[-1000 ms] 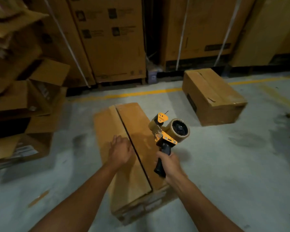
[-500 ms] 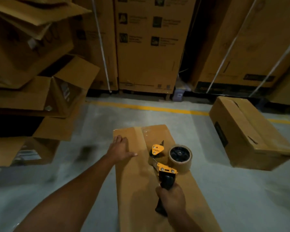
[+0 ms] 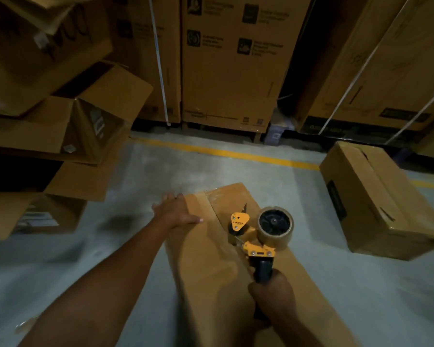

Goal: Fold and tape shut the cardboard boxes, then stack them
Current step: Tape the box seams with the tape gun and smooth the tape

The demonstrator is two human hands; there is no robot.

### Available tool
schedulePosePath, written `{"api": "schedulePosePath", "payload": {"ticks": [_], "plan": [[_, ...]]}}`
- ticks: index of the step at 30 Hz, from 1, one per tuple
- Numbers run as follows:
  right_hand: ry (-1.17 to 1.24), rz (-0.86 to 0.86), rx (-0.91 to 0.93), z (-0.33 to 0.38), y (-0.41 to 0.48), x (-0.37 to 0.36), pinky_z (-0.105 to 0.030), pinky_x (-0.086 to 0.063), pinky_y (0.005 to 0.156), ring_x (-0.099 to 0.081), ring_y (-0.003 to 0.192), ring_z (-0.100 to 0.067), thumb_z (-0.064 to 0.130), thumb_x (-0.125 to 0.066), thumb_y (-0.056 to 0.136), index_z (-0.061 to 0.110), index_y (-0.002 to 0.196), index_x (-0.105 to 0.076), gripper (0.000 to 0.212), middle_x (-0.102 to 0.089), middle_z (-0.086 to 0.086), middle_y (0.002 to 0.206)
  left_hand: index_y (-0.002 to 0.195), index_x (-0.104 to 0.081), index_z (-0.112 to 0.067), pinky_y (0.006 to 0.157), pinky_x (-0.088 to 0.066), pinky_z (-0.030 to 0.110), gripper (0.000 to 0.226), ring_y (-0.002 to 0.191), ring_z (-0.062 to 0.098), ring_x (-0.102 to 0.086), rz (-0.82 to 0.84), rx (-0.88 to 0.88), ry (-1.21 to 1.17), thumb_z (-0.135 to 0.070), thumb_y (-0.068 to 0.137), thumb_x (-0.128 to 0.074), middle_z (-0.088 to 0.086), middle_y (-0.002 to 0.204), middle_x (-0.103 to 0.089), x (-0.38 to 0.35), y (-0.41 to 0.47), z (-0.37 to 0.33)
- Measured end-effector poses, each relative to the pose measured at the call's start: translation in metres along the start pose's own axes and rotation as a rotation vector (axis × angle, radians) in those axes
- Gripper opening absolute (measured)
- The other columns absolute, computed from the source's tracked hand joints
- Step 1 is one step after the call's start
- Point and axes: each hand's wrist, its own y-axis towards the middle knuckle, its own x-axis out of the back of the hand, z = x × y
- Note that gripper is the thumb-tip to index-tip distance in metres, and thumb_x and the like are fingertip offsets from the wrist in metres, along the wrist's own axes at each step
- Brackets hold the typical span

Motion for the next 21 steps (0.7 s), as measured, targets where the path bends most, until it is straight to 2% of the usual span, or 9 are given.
{"api": "schedulePosePath", "payload": {"ticks": [3, 5, 8, 11, 16, 19, 21], "plan": [[-0.117, -0.014, 0.060, -0.010, 0.014, 0.032, -0.028, -0.040, 0.057, -0.060, 0.075, -0.022, 0.018, -0.074, 0.075, 0.016, 0.093, -0.061, 0.022, -0.065, -0.004, 0.083, 0.154, -0.022, -0.019, 0.111, -0.027, 0.056, 0.125, 0.146, 0.035, -0.018, 0.000, 0.130, 0.028, -0.095, 0.059, -0.052, 0.015, 0.158, -0.022, -0.017, -0.042, 0.004], [-0.182, -0.004, 0.106, -0.017, 0.020, 0.057, -0.027, -0.039, 0.054, -0.059, 0.074, -0.021, 0.016, -0.077, 0.074, 0.017, 0.088, -0.058, 0.023, -0.064, -0.004, 0.082, 0.157, -0.013, -0.018, 0.113, -0.027, 0.057, 0.134, 0.147, 0.039, -0.018, 0.035, 0.192, 0.030, -0.101, 0.056, -0.043, 0.018, 0.160, -0.018, -0.033, -0.073, 0.006], [-0.287, 0.031, 0.175, -0.031, 0.013, 0.081, -0.023, -0.039, 0.054, -0.058, 0.076, -0.021, 0.017, -0.080, 0.072, 0.017, 0.087, -0.054, 0.030, -0.062, -0.003, 0.084, 0.158, -0.002, -0.015, 0.112, -0.025, 0.057, 0.141, 0.144, 0.040, -0.028, 0.094, 0.252, 0.083, -0.104, 0.054, -0.036, 0.019, 0.159, -0.025, -0.062, -0.127, 0.003], [-0.315, 0.084, 0.224, -0.052, -0.008, 0.084, -0.024, -0.039, 0.052, -0.060, 0.075, -0.022, 0.018, -0.080, 0.071, 0.014, 0.088, -0.058, 0.028, -0.063, -0.003, 0.082, 0.157, -0.003, -0.010, 0.107, -0.032, 0.051, 0.137, 0.136, 0.036, -0.042, 0.087, 0.288, 0.111, -0.102, 0.060, -0.034, 0.017, 0.152, -0.040, -0.085, -0.190, -0.004], [-0.310, 0.132, 0.310, -0.085, -0.060, 0.080, -0.024, -0.036, 0.052, -0.054, 0.073, -0.018, 0.016, -0.079, 0.074, 0.014, 0.091, -0.056, 0.028, -0.061, -0.004, 0.086, 0.155, -0.009, -0.008, 0.099, -0.042, 0.046, 0.129, 0.123, 0.030, -0.055, 0.089, 0.304, 0.077, -0.099, 0.067, -0.033, 0.012, 0.141, -0.053, -0.114, -0.280, 0.000], [-0.283, 0.151, 0.368, -0.099, -0.098, 0.079, -0.024, -0.040, 0.055, -0.054, 0.072, -0.015, 0.013, -0.079, 0.075, 0.015, 0.095, -0.054, 0.032, -0.059, -0.002, 0.088, 0.155, -0.005, -0.010, 0.102, -0.041, 0.050, 0.121, 0.129, 0.033, -0.049, 0.096, 0.310, 0.010, -0.092, 0.073, -0.038, 0.013, 0.148, -0.043, -0.122, -0.323, 0.004], [-0.221, 0.155, 0.403, -0.106, -0.122, 0.080, -0.034, -0.053, 0.065, -0.063, 0.079, -0.023, 0.011, -0.080, 0.074, 0.014, 0.100, -0.055, 0.036, -0.063, -0.005, 0.092, 0.154, -0.012, -0.011, 0.103, -0.038, 0.051, 0.101, 0.134, 0.037, -0.040, -0.026, 0.220, -0.001, -0.076, 0.085, -0.047, 0.016, 0.151, -0.031, -0.119, -0.350, 0.005]]}}
